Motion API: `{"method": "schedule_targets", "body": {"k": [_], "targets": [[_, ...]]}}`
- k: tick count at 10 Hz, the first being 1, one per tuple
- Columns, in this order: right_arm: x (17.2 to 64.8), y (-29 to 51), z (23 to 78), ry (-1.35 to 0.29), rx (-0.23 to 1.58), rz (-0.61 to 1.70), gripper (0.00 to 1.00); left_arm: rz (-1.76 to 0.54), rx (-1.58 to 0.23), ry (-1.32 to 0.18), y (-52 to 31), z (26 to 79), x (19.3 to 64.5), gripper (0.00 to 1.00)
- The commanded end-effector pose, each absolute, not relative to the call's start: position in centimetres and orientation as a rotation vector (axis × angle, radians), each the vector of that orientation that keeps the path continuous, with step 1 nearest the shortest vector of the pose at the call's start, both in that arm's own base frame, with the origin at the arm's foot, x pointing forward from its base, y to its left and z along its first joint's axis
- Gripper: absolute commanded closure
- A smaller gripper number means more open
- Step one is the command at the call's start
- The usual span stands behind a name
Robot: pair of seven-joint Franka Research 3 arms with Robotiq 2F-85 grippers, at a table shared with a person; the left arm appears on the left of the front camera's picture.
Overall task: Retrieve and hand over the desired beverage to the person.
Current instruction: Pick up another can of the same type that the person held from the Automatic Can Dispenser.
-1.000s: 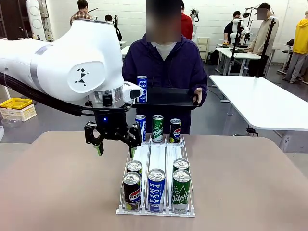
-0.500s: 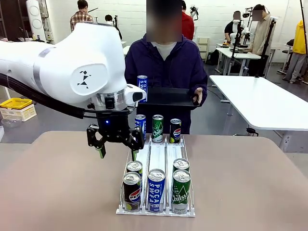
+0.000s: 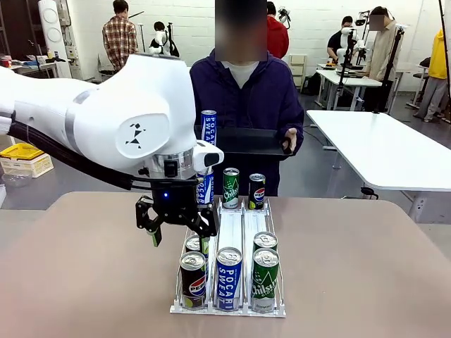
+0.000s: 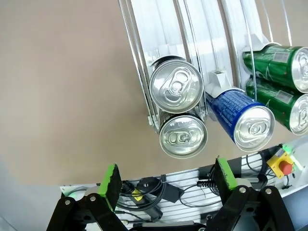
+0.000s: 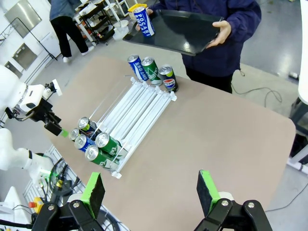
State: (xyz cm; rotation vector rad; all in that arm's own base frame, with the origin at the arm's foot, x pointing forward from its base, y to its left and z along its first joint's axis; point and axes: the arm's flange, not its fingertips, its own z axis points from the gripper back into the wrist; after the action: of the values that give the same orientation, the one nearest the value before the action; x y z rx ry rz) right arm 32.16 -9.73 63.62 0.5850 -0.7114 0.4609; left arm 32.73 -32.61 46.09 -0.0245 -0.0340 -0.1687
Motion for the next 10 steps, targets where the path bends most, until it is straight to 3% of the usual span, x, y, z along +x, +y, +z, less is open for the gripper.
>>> {"method": "schedule_targets", "body": {"k": [1,10], "targets": [[32.5,-9.8,63.6,-0.728,0.619,0.479,0.0,-0.191,-0.004,-0.037,-33.4,44.5,33.1,0.0],[32.5,-9.8,63.6,-0.728,0.619,0.479,0.0,-0.173,0.014,0.005,-35.0,42.0,34.8,0.0]]}}
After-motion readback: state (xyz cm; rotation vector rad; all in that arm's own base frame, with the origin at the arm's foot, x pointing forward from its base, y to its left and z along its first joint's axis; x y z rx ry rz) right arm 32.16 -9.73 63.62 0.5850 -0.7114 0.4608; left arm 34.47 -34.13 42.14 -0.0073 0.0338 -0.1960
